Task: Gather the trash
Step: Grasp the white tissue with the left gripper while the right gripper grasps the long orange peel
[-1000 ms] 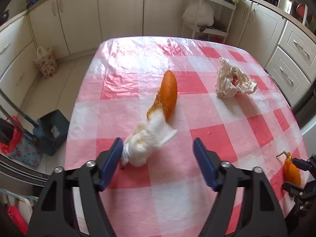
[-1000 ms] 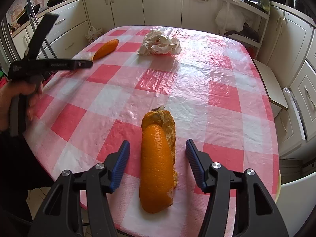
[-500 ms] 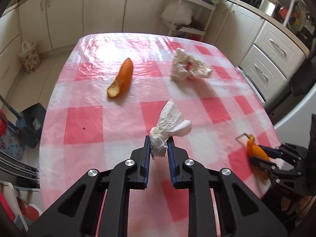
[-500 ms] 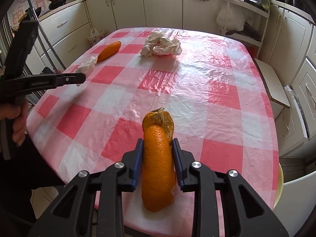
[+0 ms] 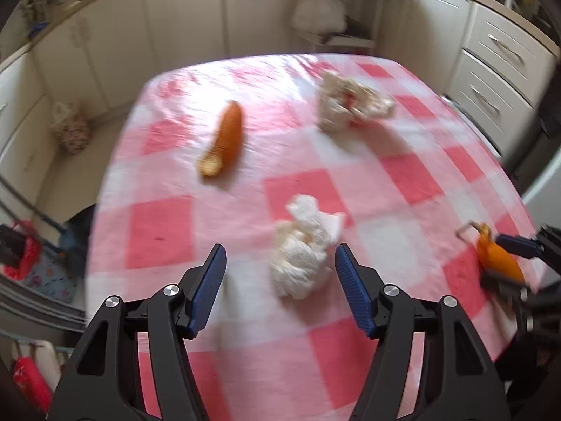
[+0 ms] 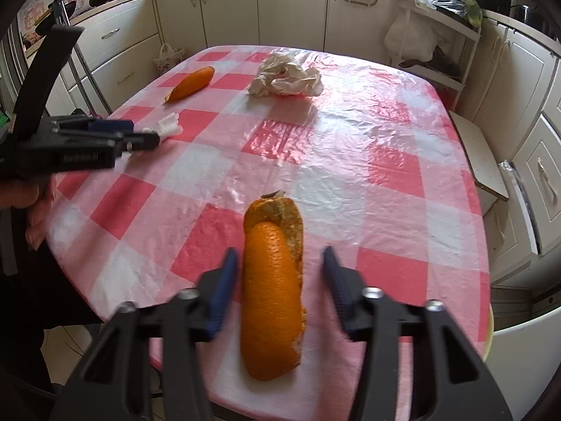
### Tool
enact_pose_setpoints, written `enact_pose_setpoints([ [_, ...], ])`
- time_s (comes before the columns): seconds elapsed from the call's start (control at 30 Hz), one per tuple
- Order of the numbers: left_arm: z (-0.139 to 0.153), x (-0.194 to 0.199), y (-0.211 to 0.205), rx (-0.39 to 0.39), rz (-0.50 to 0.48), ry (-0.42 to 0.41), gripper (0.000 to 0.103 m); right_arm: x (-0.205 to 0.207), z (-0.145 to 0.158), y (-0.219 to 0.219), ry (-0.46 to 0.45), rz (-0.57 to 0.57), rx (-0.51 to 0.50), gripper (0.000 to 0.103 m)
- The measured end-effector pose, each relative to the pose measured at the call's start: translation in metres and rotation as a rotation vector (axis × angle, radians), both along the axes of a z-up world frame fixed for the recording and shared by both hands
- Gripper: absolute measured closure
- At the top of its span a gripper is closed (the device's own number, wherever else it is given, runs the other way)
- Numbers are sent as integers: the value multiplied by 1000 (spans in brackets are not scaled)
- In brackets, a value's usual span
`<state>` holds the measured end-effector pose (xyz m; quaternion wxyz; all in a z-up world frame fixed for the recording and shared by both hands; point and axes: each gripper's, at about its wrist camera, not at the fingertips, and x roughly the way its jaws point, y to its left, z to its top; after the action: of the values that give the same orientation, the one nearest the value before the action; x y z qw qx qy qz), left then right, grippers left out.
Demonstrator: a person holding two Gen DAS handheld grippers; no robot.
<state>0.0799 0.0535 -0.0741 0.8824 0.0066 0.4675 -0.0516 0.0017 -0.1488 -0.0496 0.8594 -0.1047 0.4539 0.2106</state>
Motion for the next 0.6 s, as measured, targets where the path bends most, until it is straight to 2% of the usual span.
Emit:
enact_pose_setpoints([
  [0.07, -1, -2, -8, 10, -30, -4, 59, 1, 1, -1, 3, 1, 5, 75],
  [0.1, 0, -3, -12, 24, -45, -3, 77, 1, 1, -1, 0, 2, 7, 77],
  [0.13, 0, -4, -15, 24, -55, 0, 80, 0, 2, -1, -4, 5, 9, 78],
  [0.37, 11, -17, -30, 53, -91, -43, 81, -3, 5, -4, -26, 0, 1, 76],
  [0.47, 10, -18, -29, 56, -82, -34, 79, -3, 3, -6, -17, -3, 1, 68],
  [0.57, 8, -18, -30, 64, -81, -30, 69, -3, 3, -6, -23, -3, 0, 54],
  [0.6, 9, -18, -30, 72, -82, -34, 63, -3, 3, -6, -23, -3, 1, 51],
])
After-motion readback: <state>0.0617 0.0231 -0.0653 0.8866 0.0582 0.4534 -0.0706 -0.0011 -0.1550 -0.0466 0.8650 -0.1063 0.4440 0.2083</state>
